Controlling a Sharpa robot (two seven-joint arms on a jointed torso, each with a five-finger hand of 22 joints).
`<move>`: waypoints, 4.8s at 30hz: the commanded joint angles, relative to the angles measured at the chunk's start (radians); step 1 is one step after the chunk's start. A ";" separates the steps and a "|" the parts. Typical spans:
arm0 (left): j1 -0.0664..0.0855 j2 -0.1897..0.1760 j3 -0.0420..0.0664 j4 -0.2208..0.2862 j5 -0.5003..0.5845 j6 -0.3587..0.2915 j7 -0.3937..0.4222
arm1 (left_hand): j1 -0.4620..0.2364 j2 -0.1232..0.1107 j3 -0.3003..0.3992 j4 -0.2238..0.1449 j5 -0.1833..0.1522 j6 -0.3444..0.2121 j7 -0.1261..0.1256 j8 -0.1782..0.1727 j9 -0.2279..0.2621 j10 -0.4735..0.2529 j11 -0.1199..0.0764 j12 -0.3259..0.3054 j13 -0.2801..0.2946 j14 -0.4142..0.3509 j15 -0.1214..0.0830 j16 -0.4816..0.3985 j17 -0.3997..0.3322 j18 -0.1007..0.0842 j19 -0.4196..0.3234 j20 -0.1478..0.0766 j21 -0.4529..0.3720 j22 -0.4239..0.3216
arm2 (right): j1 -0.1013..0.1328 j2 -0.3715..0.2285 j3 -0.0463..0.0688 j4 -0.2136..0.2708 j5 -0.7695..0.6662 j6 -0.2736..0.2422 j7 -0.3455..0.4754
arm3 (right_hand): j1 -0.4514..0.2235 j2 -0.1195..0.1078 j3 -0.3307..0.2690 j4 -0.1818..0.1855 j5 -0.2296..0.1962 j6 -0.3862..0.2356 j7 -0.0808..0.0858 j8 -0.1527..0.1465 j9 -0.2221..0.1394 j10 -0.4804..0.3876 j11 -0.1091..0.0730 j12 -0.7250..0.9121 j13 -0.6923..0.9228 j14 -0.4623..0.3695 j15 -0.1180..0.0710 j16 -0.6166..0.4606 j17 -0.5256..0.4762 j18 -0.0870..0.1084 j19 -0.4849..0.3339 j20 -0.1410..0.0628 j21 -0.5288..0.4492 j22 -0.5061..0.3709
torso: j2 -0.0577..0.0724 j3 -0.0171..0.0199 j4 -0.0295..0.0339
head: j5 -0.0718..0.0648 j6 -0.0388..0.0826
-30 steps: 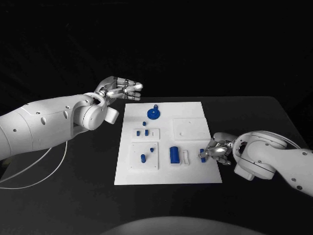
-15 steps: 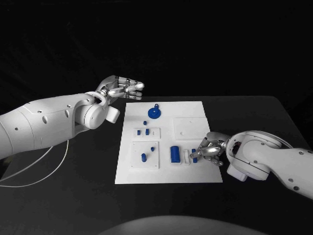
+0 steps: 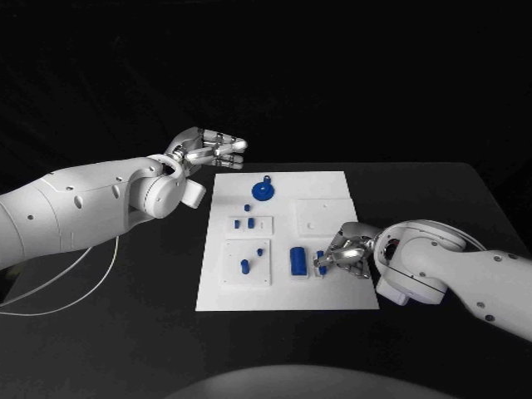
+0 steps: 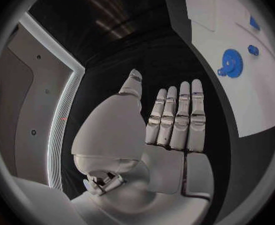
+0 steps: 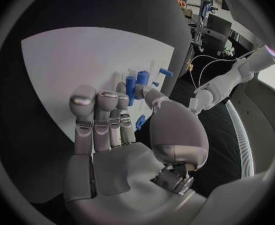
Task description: Assemble the parts on the task board
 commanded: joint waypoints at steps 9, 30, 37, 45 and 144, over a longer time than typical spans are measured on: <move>-0.001 0.001 0.001 0.002 -0.004 0.015 0.007 | -0.001 0.005 0.000 -0.004 0.001 -0.005 0.000 -0.003 0.000 -0.002 0.004 0.003 0.000 0.006 0.000 -0.004 0.001 -0.003 -0.004 0.000 0.007 -0.001 | -0.001 0.019 -0.003 -0.017 -0.045 0.012 0.006 | 0.025 0.016 0.134 -0.145 -0.003 0.001 0.000 0.004 -0.002 0.009 -0.002 -0.002 -0.001 -0.004 -0.004 -0.006 -0.001 -0.007 0.053 -0.002 -0.005 0.002 | 0.000 -0.0001 -0.0006 | 0.004 -0.001; -0.001 0.001 0.001 0.003 -0.004 0.016 0.005 | -0.002 0.005 0.000 -0.004 0.000 -0.005 0.000 -0.004 0.000 -0.002 0.004 0.003 0.000 0.006 0.000 -0.004 0.001 -0.003 -0.004 0.001 0.007 -0.001 | -0.006 0.025 -0.007 -0.027 -0.070 0.036 -0.002 | 0.028 0.017 0.127 -0.145 -0.007 0.001 0.000 0.004 -0.006 0.009 -0.002 -0.002 -0.001 -0.003 -0.004 -0.005 0.000 -0.007 0.053 -0.001 -0.007 0.002 | -0.001 -0.0002 -0.0010 | 0.009 -0.004; 0.000 -0.001 0.001 0.005 -0.004 0.015 0.004 | -0.002 0.005 0.000 -0.004 0.000 -0.005 0.000 -0.004 0.000 -0.002 0.004 0.003 0.000 0.006 0.000 -0.004 0.001 -0.003 -0.004 0.001 0.007 -0.001 | -0.006 0.023 -0.008 -0.031 -0.077 0.037 -0.006 | 0.030 0.015 0.108 -0.141 -0.029 0.001 -0.003 0.004 -0.007 0.011 -0.002 -0.002 -0.002 -0.003 -0.004 -0.005 0.000 -0.007 0.053 -0.001 -0.007 0.002 | 0.000 -0.0004 -0.0008 | 0.009 -0.004; 0.000 -0.003 0.001 0.005 -0.004 0.015 0.003 | -0.002 0.005 0.000 -0.003 -0.001 -0.004 0.001 -0.004 0.000 -0.002 0.004 0.003 0.000 0.006 0.000 -0.004 0.001 -0.003 -0.004 0.000 0.008 0.000 | -0.006 0.024 -0.008 -0.032 -0.079 0.038 -0.007 | 0.043 0.016 0.075 -0.134 -0.062 -0.002 -0.007 0.004 -0.007 0.013 -0.003 -0.002 -0.004 -0.002 -0.004 -0.005 0.000 -0.008 0.053 -0.001 -0.008 0.002 | 0.000 0.0000 -0.0008 | 0.012 -0.007; -0.001 -0.004 0.000 0.000 -0.008 0.014 -0.002 | 0.000 0.006 0.001 -0.002 -0.005 -0.004 0.001 -0.003 0.000 -0.002 0.003 0.003 0.000 0.005 0.000 -0.005 0.001 -0.003 -0.006 0.001 0.007 -0.001 | -0.018 0.016 -0.008 -0.047 -0.112 0.000 0.021 | 0.156 -0.048 -0.215 0.085 -0.465 0.061 -0.028 0.004 -0.139 0.020 -0.007 -0.004 0.008 0.004 -0.008 -0.019 0.023 -0.016 0.054 -0.008 -0.003 -0.004 | -0.001 -0.0001 0.0002 | 0.011 -0.014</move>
